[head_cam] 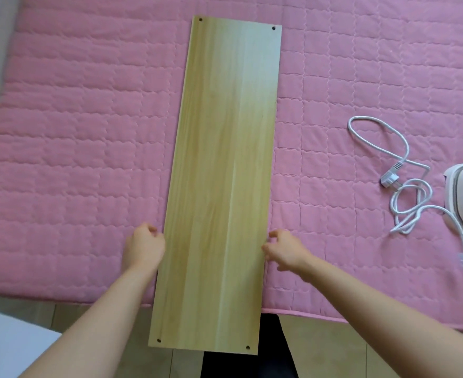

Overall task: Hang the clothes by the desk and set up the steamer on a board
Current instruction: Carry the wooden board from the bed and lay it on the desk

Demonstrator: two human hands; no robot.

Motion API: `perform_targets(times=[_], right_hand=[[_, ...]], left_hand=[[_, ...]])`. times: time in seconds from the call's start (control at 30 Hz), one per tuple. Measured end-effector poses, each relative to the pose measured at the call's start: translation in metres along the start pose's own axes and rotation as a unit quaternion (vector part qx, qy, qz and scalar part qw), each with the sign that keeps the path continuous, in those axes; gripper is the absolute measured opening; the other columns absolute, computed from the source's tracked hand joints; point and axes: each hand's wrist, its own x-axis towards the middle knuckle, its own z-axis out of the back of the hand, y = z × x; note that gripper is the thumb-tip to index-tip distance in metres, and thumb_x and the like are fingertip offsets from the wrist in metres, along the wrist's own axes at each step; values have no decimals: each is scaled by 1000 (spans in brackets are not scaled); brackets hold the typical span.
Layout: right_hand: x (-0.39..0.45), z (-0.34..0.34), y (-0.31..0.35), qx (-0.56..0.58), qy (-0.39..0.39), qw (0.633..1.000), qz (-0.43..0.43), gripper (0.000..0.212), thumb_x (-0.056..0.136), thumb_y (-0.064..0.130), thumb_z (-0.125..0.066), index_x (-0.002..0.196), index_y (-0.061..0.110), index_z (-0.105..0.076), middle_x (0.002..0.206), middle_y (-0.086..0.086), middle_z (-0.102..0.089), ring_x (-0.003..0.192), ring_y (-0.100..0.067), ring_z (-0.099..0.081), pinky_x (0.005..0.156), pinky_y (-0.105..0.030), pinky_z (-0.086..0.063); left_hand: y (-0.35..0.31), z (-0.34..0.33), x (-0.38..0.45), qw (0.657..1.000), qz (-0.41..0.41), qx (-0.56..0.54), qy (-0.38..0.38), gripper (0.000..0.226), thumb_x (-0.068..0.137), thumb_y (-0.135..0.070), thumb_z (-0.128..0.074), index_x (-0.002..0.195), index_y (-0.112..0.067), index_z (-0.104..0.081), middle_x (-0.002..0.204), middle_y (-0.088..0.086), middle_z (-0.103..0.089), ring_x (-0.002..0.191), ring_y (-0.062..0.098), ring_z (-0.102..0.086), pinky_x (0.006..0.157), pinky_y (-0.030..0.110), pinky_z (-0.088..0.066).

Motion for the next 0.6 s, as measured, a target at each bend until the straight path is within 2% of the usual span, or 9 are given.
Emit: perform_targets(times=[0.1,0.17,0.33,0.43,0.47,0.57,0.6], right_hand=[[16,17,27,65,3,998,1,28,91,12,-44,117,5,-53,98,-8,-59,88,-24,-63,72,-37,-50],[27,28,42,59,3,998,2,22,92,14,-43,112,10,-51,99,-4,-56,89,-24,-64,75,-38,-50],[46,34,54,13,-15,1000,-12,27,87,16,-45,110,7,-55,91,-10,-57,64,-21,-62,66,-29,-47],[47,32,52,-19,-20,1000,-3,4,83,14,-51,83,11,-53,75,-6,-49,61,-21,-45,57,-25,-35],[48,32,50,-20,-22,1000,0,4,82,14,-53,79,12,-50,73,-7,-48,62,-22,-44,58,-25,-33],[48,34,50,16,1,1000,-13,12,83,18,-57,87,7,-54,93,-20,-67,76,-29,-65,71,-31,-46],[47,35,50,20,10,1000,-16,14,83,19,-57,88,6,-54,100,-23,-68,83,-30,-68,74,-33,-49]], left_hand=[[-33,6,29,996,-62,-48,36,34,87,-10,-55,121,-6,-59,119,14,-65,111,31,-59,94,35,-42],[-54,9,44,993,-72,-77,44,39,87,-11,-55,126,-6,-56,123,13,-63,115,29,-57,100,34,-41],[-77,5,55,990,-50,-120,46,46,86,-15,-56,132,-11,-53,130,7,-60,120,26,-54,99,32,-40],[-68,-2,47,992,-74,-90,45,48,85,-14,-55,133,-14,-51,127,6,-62,116,28,-55,91,31,-42],[-65,-6,44,992,-83,-78,47,51,84,-15,-54,135,-15,-49,129,6,-60,117,29,-54,93,32,-42],[-59,-12,40,994,-81,-63,48,65,84,-20,-56,145,-14,-37,143,9,-46,129,32,-42,108,41,-35],[-59,-12,39,994,-72,-65,47,67,84,-21,-57,146,-14,-34,145,10,-42,132,32,-39,110,42,-32]])
